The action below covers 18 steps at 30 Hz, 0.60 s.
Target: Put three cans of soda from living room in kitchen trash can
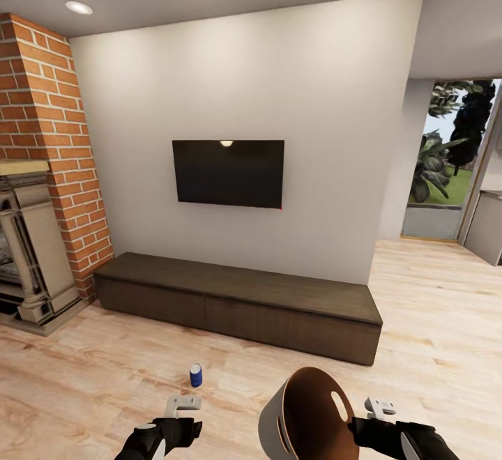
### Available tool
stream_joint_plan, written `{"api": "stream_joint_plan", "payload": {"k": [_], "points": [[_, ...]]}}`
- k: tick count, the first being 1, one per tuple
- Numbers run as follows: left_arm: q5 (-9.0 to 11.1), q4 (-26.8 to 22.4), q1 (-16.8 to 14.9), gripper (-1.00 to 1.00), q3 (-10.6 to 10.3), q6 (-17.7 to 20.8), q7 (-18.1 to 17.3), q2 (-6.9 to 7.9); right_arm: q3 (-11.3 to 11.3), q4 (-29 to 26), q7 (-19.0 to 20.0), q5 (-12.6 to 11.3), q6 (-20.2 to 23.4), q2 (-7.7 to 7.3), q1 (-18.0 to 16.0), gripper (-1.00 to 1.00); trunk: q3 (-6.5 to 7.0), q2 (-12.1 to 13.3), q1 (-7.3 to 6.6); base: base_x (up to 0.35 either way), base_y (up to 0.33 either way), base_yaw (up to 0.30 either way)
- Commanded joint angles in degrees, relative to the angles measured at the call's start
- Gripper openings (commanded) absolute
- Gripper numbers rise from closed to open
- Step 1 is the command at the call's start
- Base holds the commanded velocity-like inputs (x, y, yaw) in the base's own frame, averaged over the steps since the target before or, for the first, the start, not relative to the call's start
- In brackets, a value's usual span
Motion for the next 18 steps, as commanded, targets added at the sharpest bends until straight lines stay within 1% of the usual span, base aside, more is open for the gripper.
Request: {"api": "stream_joint_plan", "payload": {"k": [1, 18], "points": [[0.0, 0.0, 0.0, 1.00, 0.0, 0.0, 0.0, 0.00, -0.1, -0.1, 0.3, -1.0, 0.2, 0.01, 0.0, -1.00, 0.01, 0.0, 0.00, 0.000, 0.000, 0.000], [0.0, 0.0, 0.0, 1.00, 0.0, 0.0, 0.0, 0.00, -0.1, -0.1, 0.2, -1.0, 0.2, 0.00, 0.0, -1.00, 0.01, 0.0, 0.00, 0.000, 0.000, 0.000]]}}
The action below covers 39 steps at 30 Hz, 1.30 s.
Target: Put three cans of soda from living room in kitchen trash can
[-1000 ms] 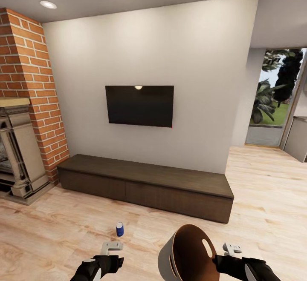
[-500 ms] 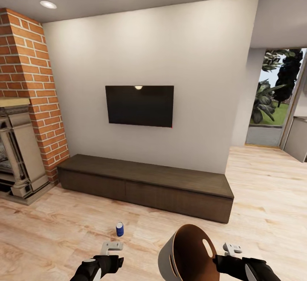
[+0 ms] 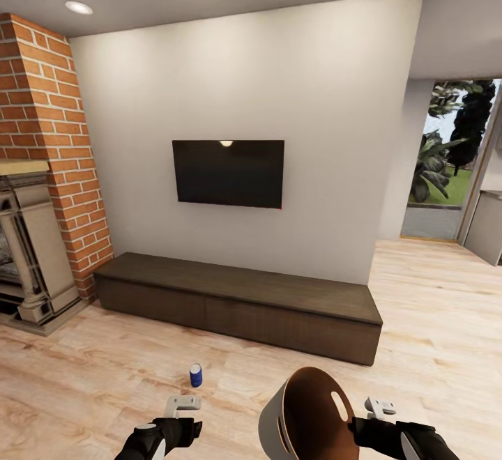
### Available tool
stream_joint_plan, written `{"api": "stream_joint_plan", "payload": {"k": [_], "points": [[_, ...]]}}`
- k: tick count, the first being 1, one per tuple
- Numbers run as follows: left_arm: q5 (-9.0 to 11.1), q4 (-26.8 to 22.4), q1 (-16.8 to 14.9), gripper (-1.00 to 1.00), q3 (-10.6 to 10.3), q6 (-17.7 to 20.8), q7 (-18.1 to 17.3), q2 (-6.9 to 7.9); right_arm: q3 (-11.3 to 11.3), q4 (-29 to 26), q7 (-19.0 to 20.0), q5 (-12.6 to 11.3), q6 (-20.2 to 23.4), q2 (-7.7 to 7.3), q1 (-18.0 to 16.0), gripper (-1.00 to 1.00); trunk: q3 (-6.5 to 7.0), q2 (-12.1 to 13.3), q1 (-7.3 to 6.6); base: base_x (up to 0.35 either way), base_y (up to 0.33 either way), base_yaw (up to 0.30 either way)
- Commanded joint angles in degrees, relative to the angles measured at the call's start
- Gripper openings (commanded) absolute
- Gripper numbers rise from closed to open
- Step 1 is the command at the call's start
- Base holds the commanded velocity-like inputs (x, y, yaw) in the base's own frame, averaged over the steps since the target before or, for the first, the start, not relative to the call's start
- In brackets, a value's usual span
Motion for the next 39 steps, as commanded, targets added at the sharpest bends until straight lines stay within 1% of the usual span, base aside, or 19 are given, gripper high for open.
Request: {"api": "stream_joint_plan", "payload": {"k": [1, 23, 31, 39], "points": [[0.0, 0.0, 0.0, 1.00, 0.0, 0.0, 0.0, 0.00, -0.1, -0.1, 0.3, -1.0, 0.2, 0.01, 0.0, -1.00, 0.01, 0.0, 0.00, 0.000, 0.000, 0.000], [0.0, 0.0, 0.0, 1.00, 0.0, 0.0, 0.0, 0.00, -0.1, 0.4, 0.3, -0.9, 0.2, -0.07, 0.0, -1.00, 0.01, 0.0, 0.00, 0.000, 0.000, 0.000], [0.0, 0.0, 0.0, 1.00, 0.0, 0.0, 0.0, 0.00, -0.1, 0.4, 0.3, -1.0, -1.2, -0.05, 0.0, -1.00, 0.01, 0.0, 0.00, 0.000, 0.000, 0.000], [0.0, 0.0, 0.0, 1.00, 0.0, 0.0, 0.0, 0.00, -0.1, 0.5, 0.3, -1.0, -1.4, -0.08, 0.0, -1.00, 0.01, 0.0, 0.00, 0.000, 0.000, 0.000]]}}
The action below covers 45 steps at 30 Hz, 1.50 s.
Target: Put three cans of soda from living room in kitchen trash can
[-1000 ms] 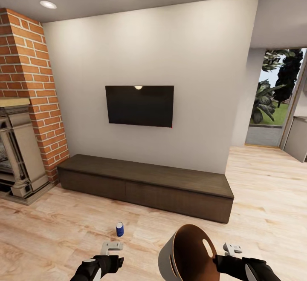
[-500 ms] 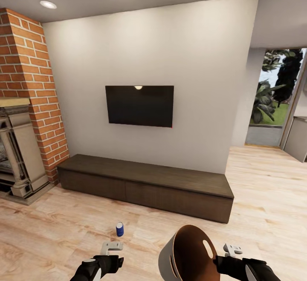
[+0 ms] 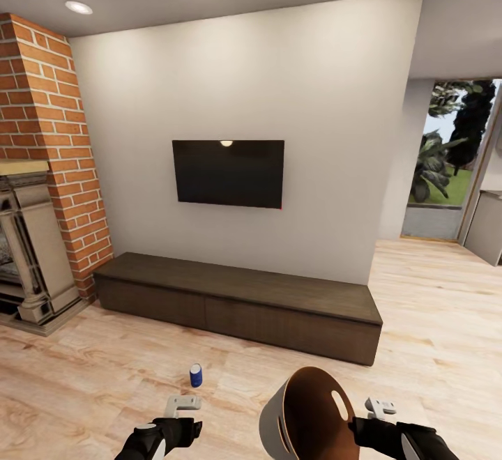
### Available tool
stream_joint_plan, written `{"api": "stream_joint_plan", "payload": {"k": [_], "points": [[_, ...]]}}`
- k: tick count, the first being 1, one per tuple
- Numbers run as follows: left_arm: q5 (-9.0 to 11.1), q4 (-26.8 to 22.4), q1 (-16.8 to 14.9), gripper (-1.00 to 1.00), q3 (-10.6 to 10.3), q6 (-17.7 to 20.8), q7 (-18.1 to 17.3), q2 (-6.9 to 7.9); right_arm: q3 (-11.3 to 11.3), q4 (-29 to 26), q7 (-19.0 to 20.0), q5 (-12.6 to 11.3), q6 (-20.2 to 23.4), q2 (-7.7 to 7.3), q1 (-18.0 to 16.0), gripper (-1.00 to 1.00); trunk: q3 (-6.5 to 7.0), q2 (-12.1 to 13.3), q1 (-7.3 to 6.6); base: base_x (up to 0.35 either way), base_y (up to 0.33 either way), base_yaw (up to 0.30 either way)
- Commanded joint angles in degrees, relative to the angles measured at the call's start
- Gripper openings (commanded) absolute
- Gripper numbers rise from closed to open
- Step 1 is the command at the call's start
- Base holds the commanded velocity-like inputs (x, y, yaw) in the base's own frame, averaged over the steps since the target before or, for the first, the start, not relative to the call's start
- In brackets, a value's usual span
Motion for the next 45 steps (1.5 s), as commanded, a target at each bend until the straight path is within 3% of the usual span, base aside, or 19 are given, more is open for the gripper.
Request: {"api": "stream_joint_plan", "payload": {"k": [1, 30, 33, 36, 45], "points": [[0.0, 0.0, 0.0, 1.00, 0.0, 0.0, 0.0, 0.00, -0.1, -0.1, 0.3, -1.0, 0.2, 0.01, 0.0, -1.00, 0.01, 0.0, 0.00, 0.000, 0.000, 0.000], [-0.1, 0.1, 0.0, 1.00, 0.0, 0.0, 0.0, 0.00, -0.1, -0.1, 0.1, -1.0, 0.1, 0.02, 0.0, -1.00, 0.01, 0.0, 0.00, 0.000, 0.000, 0.000], [0.0, -0.4, -0.5, 1.00, -0.5, -0.6, -0.3, 0.15, 0.5, 1.0, 0.0, 1.4, 0.5, -0.50, 0.6, -1.00, 0.00, 0.0, 0.00, 0.000, 0.000, 0.000], [0.0, -0.4, -0.5, 1.00, -0.5, -0.6, -0.3, 0.15, 0.5, 1.2, 0.0, 5.8, 0.5, -0.50, 0.6, -1.00, 0.00, 0.0, 0.00, 0.000, 0.000, 0.000], [0.0, -0.4, -0.5, 1.00, -0.5, -0.6, -0.3, 0.15, 0.5, 1.2, 0.0, 11.9, 0.5, -0.50, 0.6, -1.00, 0.00, 0.0, 0.00, 0.000, 0.000, 0.000]]}}
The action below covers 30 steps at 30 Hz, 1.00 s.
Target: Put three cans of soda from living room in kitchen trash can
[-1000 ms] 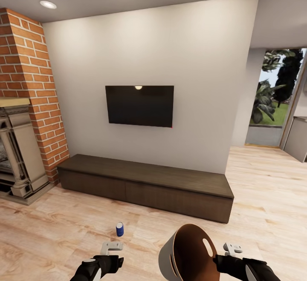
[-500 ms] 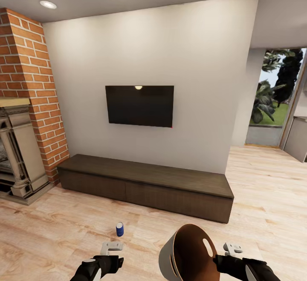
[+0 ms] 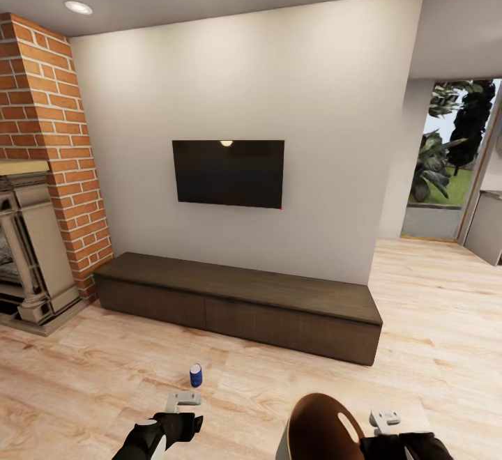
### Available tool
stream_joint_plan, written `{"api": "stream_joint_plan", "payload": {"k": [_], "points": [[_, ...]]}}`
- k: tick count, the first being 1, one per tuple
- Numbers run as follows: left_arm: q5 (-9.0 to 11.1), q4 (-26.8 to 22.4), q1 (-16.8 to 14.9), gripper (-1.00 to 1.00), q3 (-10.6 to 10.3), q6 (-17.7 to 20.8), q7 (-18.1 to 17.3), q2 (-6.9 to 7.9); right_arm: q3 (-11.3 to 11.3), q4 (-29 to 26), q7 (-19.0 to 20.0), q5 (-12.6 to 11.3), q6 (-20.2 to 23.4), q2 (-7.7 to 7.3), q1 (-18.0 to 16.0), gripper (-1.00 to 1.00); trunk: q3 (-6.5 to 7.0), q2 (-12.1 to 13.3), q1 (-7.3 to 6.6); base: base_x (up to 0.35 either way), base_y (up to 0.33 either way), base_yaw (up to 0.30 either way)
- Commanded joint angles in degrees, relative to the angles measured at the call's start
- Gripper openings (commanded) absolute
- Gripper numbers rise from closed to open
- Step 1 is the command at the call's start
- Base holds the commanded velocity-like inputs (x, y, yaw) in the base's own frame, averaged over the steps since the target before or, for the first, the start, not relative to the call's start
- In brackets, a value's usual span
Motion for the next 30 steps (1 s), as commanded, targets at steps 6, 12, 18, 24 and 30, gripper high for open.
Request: {"api": "stream_joint_plan", "payload": {"k": [6, 12, 18, 24, 30], "points": [[0.0, 0.0, 0.0, 1.00, 0.0, 0.0, 0.0, 0.00, -0.1, -0.1, 0.3, 2.8, 0.2, 0.01, 0.0, -1.00, 0.01, 0.0, 0.00, 0.000, 0.000, 0.000], [0.3, 1.0, 0.9, 1.00, 0.2, 0.0, 0.1, -0.13, 0.9, -1.1, -1.4, 6.0, 0.5, 0.15, 0.5, -1.00, 0.01, 0.0, 0.00, 0.000, 0.000, 0.000], [0.1, 2.9, 2.3, 1.00, 0.3, -1.1, 0.2, -0.28, 1.7, -1.5, -4.6, 10.0, 1.2, -0.46, 0.3, -1.00, 0.01, 0.0, 0.00, 0.000, 0.000, 0.000], [0.0, 7.3, 2.5, 1.00, 0.3, -1.6, 0.2, -0.31, 1.8, -1.6, -10.9, -9.0, 14.5, -1.00, -1.4, -1.00, 0.01, 0.0, 0.00, 0.000, 0.000, 0.000], [0.0, 7.5, 2.5, 1.00, 0.3, -1.8, 0.2, -0.36, 1.7, -1.4, -14.0, -9.0, 15.8, -1.48, -3.6, -1.00, 0.01, 0.0, 0.00, 0.000, 0.000, 0.000]]}}
